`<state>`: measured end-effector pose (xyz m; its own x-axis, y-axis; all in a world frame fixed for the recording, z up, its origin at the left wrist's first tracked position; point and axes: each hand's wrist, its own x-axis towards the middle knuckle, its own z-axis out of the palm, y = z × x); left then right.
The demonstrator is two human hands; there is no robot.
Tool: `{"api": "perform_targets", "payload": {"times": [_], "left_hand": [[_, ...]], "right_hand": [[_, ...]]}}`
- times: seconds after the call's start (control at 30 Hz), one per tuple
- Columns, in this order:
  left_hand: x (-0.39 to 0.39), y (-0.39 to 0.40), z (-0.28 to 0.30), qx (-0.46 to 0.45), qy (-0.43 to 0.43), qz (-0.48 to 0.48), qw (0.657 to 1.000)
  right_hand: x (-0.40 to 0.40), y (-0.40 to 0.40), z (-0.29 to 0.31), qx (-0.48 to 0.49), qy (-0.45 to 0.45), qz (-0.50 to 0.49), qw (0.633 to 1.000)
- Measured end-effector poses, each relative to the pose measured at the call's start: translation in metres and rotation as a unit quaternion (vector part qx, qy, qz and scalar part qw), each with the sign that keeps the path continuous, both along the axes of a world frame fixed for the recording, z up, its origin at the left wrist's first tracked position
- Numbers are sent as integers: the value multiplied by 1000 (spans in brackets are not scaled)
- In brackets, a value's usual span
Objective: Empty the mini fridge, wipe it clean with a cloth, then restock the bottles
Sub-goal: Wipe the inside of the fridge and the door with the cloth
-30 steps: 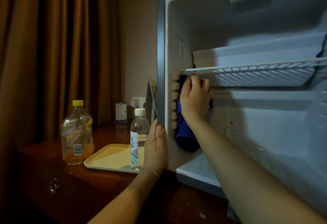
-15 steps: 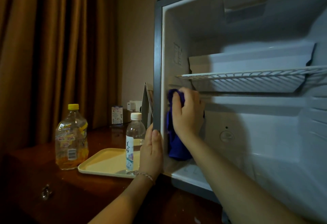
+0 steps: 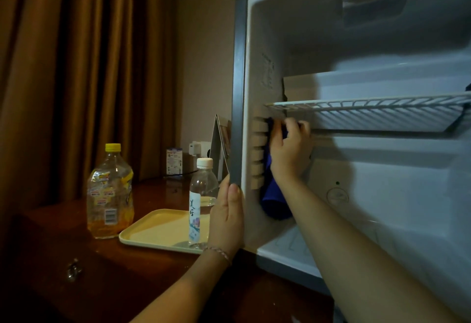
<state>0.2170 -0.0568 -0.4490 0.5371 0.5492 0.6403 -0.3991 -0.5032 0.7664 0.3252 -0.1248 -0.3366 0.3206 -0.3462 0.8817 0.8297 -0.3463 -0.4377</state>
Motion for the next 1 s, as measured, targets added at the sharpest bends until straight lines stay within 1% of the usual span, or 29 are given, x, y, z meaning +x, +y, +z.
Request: {"api": "perform_targets", "payload": {"times": [0.07, 0.2, 0.23, 0.3, 0.4, 0.57, 0.73, 0.8, 1.0], "left_hand": [[-2, 0, 0, -8, -1, 2, 1000], [-6, -3, 2, 5, -6, -4, 1000], [-6, -2, 2, -5, -9, -9, 1000], [-2, 0, 0, 10, -15, -2, 1000], [0, 1, -2, 12, -17, -3, 1000], [-2, -2, 1, 12, -29, -9, 999], [0, 1, 0, 18, -48, -1, 999], [2, 2, 0, 16, -53, -2, 998], [7, 6, -2, 23, -53, 22, 998]], "right_hand": [[5, -1, -2, -5, 41, 3, 999], [-11, -4, -4, -77, 114, 61, 989], [-16, -6, -8, -99, 112, 63, 987], [-24, -9, -23, -133, 73, 40, 988], [-32, -8, -47, -146, 1, 12, 989], [-41, -3, -43, -91, -106, 16, 990], [-33, 0, -24, -54, -172, 4, 984], [-26, 1, -17, -51, -179, -4, 983], [2, 2, -14, -48, -111, -1, 993]]}}
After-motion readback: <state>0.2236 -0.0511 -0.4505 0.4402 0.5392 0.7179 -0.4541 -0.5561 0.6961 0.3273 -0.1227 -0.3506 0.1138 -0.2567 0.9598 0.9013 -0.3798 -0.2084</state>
